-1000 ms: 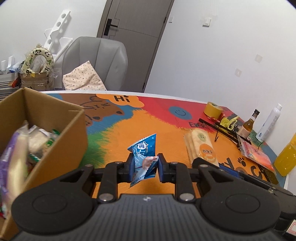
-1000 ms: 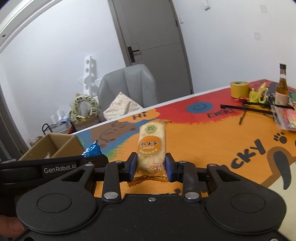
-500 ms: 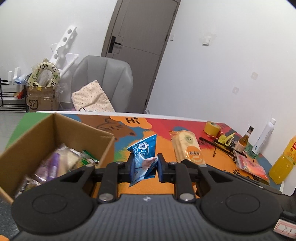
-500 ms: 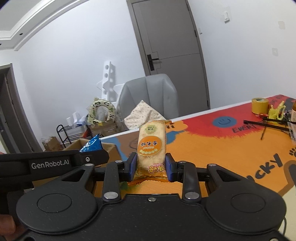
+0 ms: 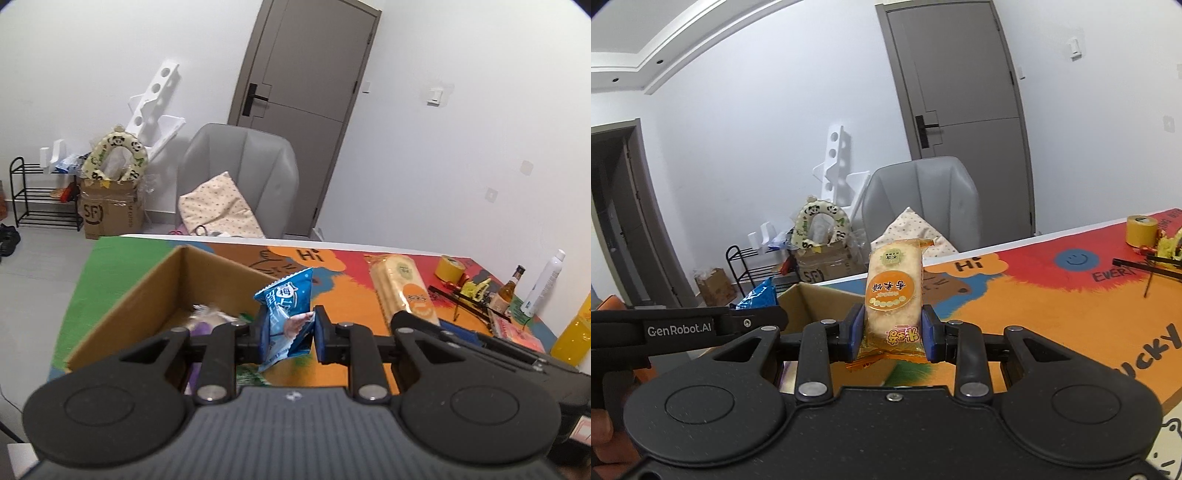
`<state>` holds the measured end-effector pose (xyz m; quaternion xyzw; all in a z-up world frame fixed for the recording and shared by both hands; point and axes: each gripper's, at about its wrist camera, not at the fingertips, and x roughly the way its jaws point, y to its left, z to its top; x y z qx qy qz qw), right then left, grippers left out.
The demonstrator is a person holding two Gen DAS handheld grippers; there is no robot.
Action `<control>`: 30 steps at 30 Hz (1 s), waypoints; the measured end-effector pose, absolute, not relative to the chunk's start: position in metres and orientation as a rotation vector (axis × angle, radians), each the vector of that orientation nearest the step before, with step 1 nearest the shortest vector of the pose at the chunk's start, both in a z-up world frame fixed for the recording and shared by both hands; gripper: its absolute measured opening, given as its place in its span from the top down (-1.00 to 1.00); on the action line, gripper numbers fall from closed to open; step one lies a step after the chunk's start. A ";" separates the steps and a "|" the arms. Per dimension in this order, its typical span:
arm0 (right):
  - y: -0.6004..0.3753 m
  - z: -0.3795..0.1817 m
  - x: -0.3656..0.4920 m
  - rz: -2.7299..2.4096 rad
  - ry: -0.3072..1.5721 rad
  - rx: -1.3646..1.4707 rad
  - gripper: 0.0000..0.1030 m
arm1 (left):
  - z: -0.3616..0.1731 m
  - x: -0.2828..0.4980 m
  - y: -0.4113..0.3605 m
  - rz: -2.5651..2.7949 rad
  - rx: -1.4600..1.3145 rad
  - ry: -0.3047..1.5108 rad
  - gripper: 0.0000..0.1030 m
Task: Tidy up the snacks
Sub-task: 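Carry both snacks over the cardboard box and lower them in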
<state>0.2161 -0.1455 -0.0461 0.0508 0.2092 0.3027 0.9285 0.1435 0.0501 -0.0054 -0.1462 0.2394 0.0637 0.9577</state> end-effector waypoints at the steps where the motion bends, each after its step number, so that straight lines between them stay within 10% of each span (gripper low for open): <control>1: -0.143 -0.046 0.215 0.623 0.429 0.102 0.41 | -0.006 0.141 0.054 0.135 -0.296 0.488 0.57; 18: -0.097 -0.048 0.213 0.661 0.448 0.053 0.41 | -0.027 0.133 0.108 0.206 -0.357 0.571 0.47; 30: -0.065 -0.051 0.220 0.680 0.472 0.039 0.41 | -0.023 0.131 0.137 0.238 -0.386 0.527 -0.31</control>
